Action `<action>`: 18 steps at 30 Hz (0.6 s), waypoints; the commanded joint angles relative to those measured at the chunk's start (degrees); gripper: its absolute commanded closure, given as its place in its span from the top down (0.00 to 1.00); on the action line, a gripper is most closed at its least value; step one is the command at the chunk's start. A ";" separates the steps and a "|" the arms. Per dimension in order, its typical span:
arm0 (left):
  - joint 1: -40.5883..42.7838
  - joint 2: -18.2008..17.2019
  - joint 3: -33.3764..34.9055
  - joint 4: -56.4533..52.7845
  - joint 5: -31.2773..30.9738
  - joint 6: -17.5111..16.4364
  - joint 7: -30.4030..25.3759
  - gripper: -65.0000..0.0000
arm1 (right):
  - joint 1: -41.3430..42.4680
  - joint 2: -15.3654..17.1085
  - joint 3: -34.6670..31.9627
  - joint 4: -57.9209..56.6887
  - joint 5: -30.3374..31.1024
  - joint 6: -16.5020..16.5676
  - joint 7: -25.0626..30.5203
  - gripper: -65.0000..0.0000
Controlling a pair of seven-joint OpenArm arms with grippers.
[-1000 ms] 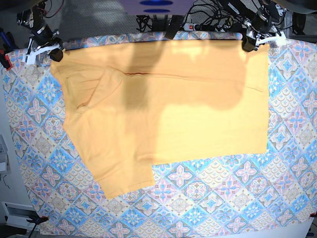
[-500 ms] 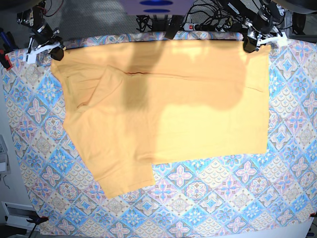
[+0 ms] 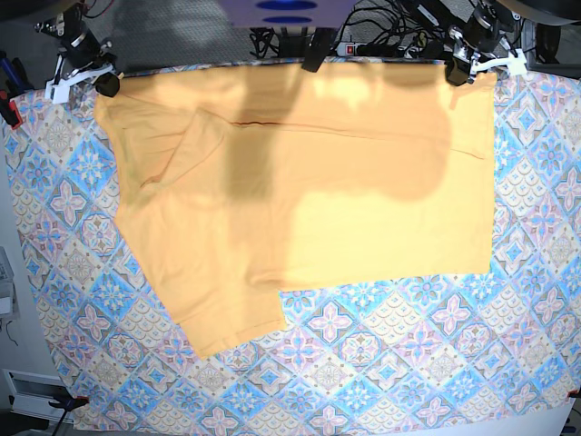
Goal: Fold the T-shirt properly
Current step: 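Release the shoulder edge and raise both grippers off the shirt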
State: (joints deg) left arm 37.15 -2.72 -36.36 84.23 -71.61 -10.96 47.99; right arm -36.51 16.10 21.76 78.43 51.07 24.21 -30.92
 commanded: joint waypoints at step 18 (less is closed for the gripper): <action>1.14 -0.58 -0.52 0.92 -0.61 -0.51 1.02 0.00 | -1.16 0.83 4.13 0.82 0.40 0.45 0.98 0.05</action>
State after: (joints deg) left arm 37.63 -2.70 -36.34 84.23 -71.64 -10.98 49.58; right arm -37.06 15.86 25.10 78.43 51.05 24.84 -31.33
